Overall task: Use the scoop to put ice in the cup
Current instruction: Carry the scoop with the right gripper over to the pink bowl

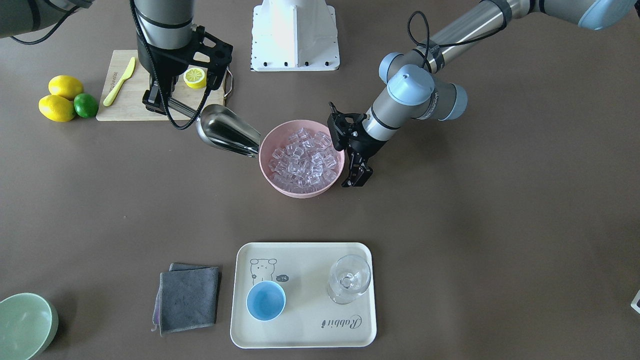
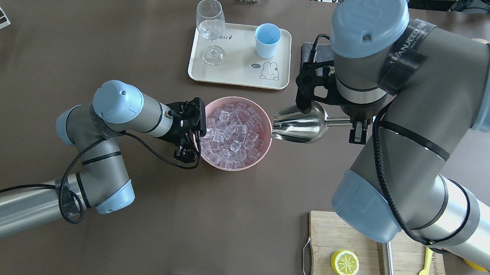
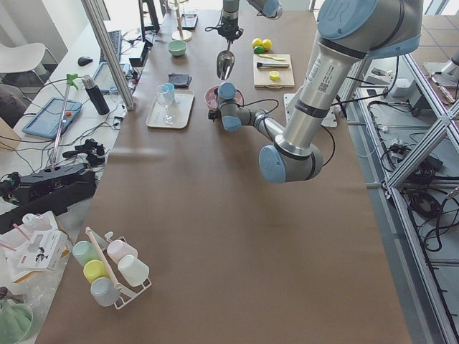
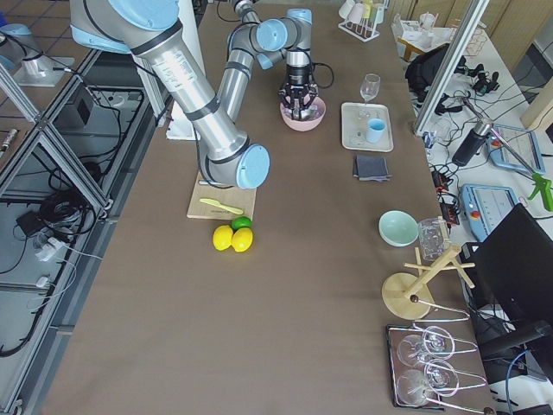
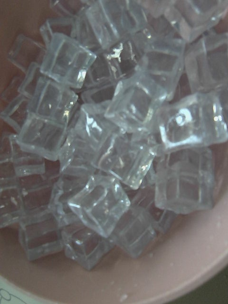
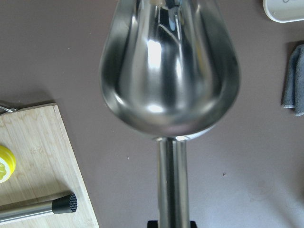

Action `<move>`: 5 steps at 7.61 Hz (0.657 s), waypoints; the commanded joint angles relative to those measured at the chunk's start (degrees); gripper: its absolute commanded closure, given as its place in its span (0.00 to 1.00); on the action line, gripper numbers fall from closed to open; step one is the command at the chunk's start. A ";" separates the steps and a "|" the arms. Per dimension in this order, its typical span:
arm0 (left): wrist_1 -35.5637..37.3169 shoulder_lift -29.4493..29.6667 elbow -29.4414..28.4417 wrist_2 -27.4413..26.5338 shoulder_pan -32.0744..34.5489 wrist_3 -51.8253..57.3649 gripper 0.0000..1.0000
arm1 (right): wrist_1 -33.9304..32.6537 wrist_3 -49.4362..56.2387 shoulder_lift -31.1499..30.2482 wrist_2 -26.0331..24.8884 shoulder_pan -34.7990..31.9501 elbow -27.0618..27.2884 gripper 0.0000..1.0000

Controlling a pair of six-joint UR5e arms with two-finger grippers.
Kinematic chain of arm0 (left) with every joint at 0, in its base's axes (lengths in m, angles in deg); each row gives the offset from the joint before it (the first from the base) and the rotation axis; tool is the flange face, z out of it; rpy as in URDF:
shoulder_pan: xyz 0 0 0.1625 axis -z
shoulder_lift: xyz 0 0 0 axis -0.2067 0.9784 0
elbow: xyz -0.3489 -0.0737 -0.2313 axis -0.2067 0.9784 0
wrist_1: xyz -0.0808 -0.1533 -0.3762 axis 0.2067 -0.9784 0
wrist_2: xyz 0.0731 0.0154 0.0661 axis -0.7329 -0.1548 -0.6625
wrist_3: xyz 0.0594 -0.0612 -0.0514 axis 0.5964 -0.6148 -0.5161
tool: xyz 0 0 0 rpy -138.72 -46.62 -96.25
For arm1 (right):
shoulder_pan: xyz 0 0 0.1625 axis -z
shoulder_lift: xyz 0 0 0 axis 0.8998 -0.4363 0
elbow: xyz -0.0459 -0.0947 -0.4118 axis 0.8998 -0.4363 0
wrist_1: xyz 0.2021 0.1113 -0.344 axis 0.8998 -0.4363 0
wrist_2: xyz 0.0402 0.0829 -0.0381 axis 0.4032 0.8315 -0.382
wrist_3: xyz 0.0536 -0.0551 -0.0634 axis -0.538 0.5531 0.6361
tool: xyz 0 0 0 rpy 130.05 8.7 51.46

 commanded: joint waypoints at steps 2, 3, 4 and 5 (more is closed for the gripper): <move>-0.04 0.00 0.00 0.00 0.00 0.00 0.01 | -6.91 0.00 9.11 -4.56 3.20 -8.44 1.00; 0.04 0.00 0.00 0.00 0.00 0.00 0.01 | -8.22 0.00 11.22 -6.40 3.99 -11.25 1.00; -0.04 0.00 0.00 0.00 0.00 0.00 0.01 | -8.59 -0.09 12.89 -6.86 4.95 -13.28 1.00; 0.04 0.00 0.00 0.00 0.00 0.00 0.01 | -8.68 -0.09 15.60 -8.34 6.01 -17.30 1.00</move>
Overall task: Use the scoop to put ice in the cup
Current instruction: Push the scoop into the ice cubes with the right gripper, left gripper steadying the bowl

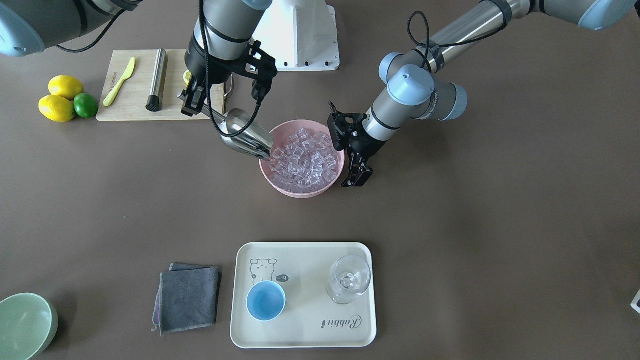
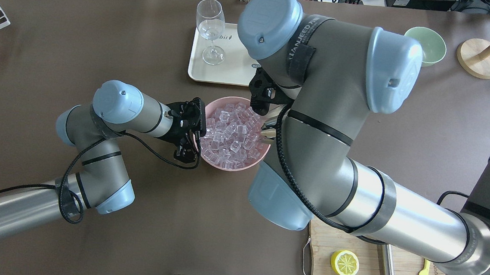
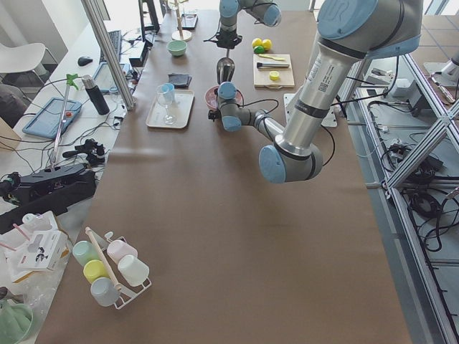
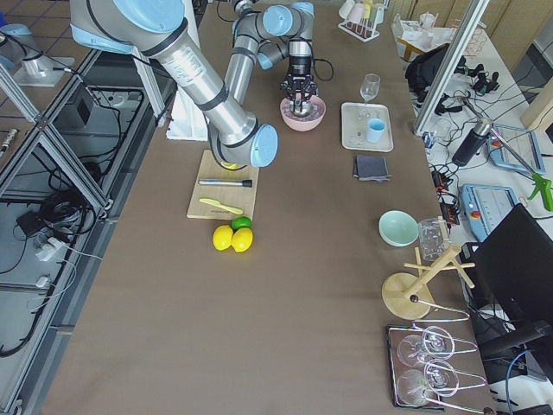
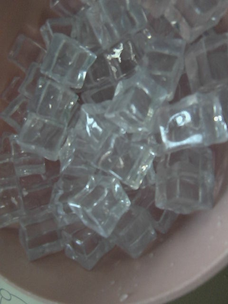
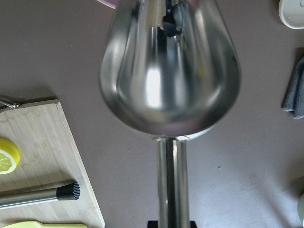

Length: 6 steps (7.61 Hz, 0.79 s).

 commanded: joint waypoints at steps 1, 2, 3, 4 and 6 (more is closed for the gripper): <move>0.05 0.00 -0.09 0.00 0.00 0.00 0.01 | -0.65 -0.05 5.76 -2.59 2.51 -8.37 1.00; 0.05 0.00 0.00 0.00 0.00 0.00 0.01 | -0.57 -0.05 6.48 -3.38 3.21 -9.79 1.00; 0.05 0.00 0.00 0.00 0.00 0.00 0.01 | -0.31 -0.05 6.74 -3.82 3.39 -11.28 1.00; 0.05 0.00 0.00 0.00 0.00 0.00 0.01 | 1.35 -0.05 7.70 -4.18 3.39 -14.34 1.00; 0.05 0.00 0.00 0.00 0.00 0.00 0.01 | 5.48 -0.57 10.17 -4.01 3.74 -19.63 1.00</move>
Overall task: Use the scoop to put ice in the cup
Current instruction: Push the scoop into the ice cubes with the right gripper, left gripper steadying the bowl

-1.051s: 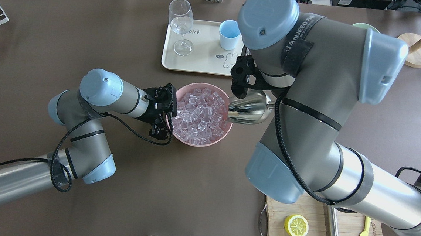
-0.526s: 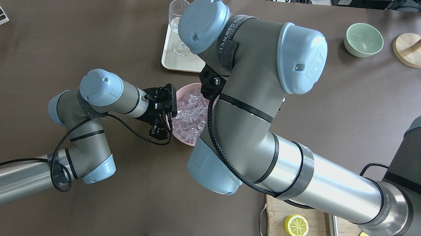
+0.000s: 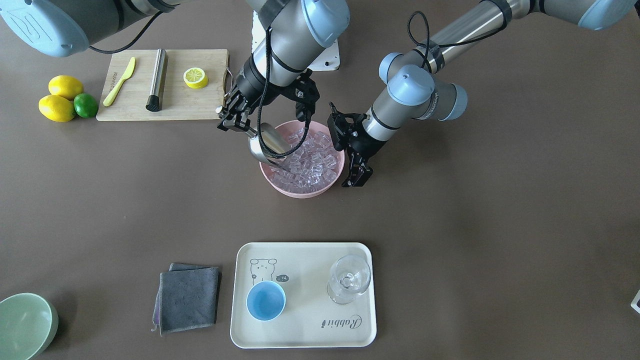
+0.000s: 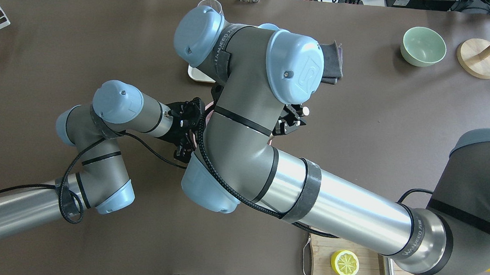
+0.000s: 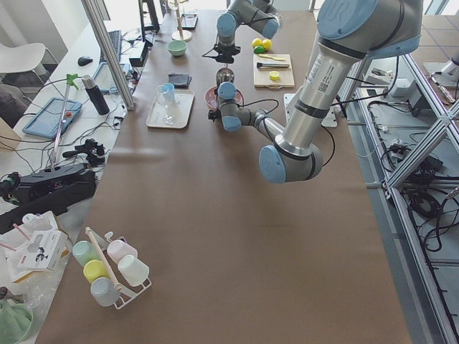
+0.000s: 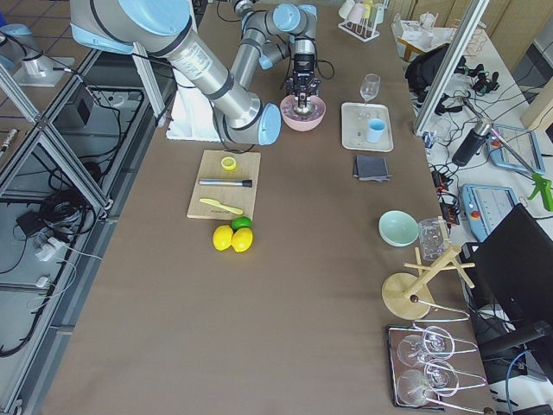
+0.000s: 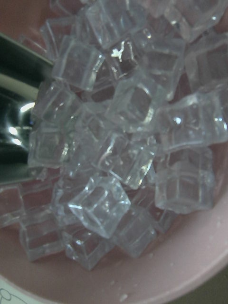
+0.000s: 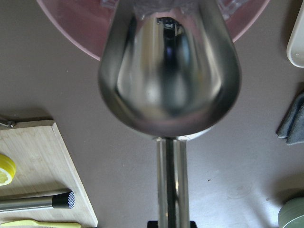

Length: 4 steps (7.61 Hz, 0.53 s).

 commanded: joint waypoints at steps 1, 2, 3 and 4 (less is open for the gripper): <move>0.04 0.00 0.00 0.00 0.00 0.00 0.01 | 4.05 -0.82 1.50 -0.17 0.81 -4.67 1.00; -0.05 -0.09 0.00 0.00 0.00 0.00 0.01 | 5.45 -0.82 1.32 0.17 0.90 -4.59 1.00; -0.05 -0.26 0.18 0.00 0.00 0.00 0.01 | 8.42 -1.08 -0.07 0.09 1.08 -4.42 1.00; -0.05 -0.26 0.26 0.00 0.00 0.00 0.01 | 10.71 -1.26 -2.43 0.17 1.08 -2.15 1.00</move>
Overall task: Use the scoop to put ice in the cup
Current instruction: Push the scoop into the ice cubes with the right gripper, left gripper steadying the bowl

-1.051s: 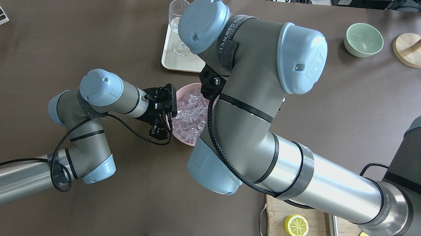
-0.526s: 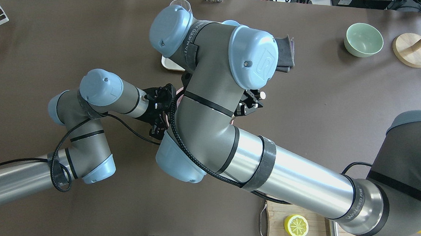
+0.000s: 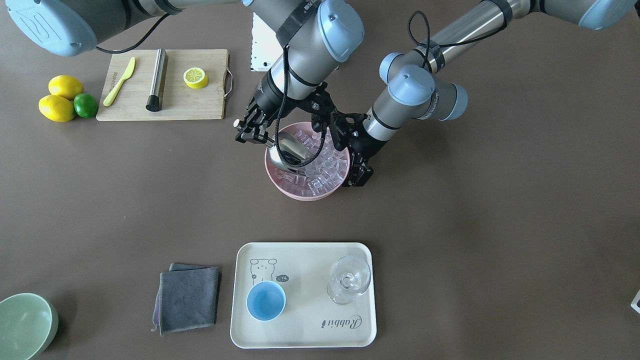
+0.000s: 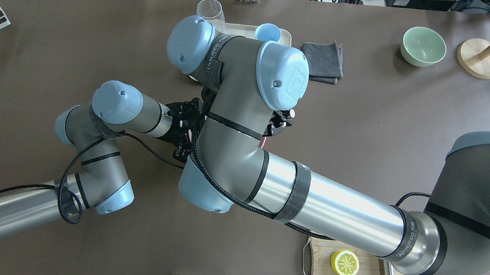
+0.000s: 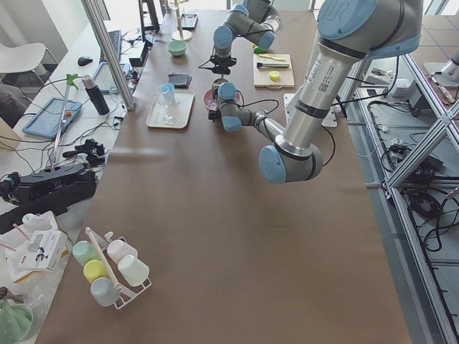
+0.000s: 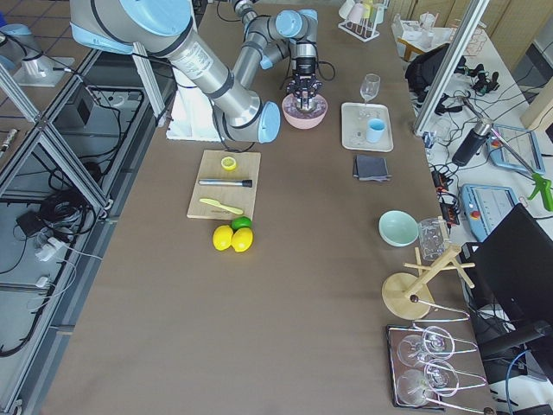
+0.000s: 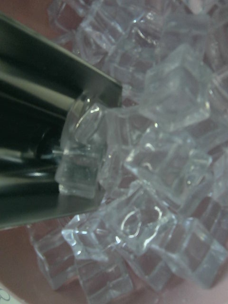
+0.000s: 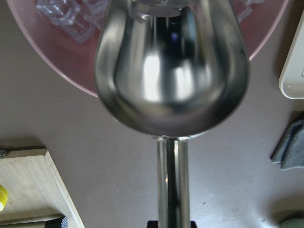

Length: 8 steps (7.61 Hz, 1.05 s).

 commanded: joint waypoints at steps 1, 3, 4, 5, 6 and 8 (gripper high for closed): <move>-0.02 -0.18 0.16 0.00 0.00 0.00 0.01 | 7.05 -0.43 -7.25 0.09 0.16 6.75 1.00; -0.02 -0.18 0.16 0.00 0.00 0.00 0.01 | 13.54 -0.78 -13.24 0.36 0.07 12.49 1.00; -0.11 -0.70 0.34 0.08 0.09 0.00 0.01 | 18.63 -4.78 -15.70 0.27 0.07 12.08 1.00; -0.46 -0.96 0.43 0.08 0.09 0.00 0.01 | 23.03 -5.61 -16.95 0.36 0.07 11.29 1.00; -0.46 -0.97 0.43 0.17 0.17 0.09 0.01 | 27.08 -7.53 -18.61 1.40 0.07 10.85 1.00; -0.46 -0.97 0.43 0.44 0.18 0.00 0.01 | 30.53 -10.08 -19.50 4.83 0.07 11.36 1.00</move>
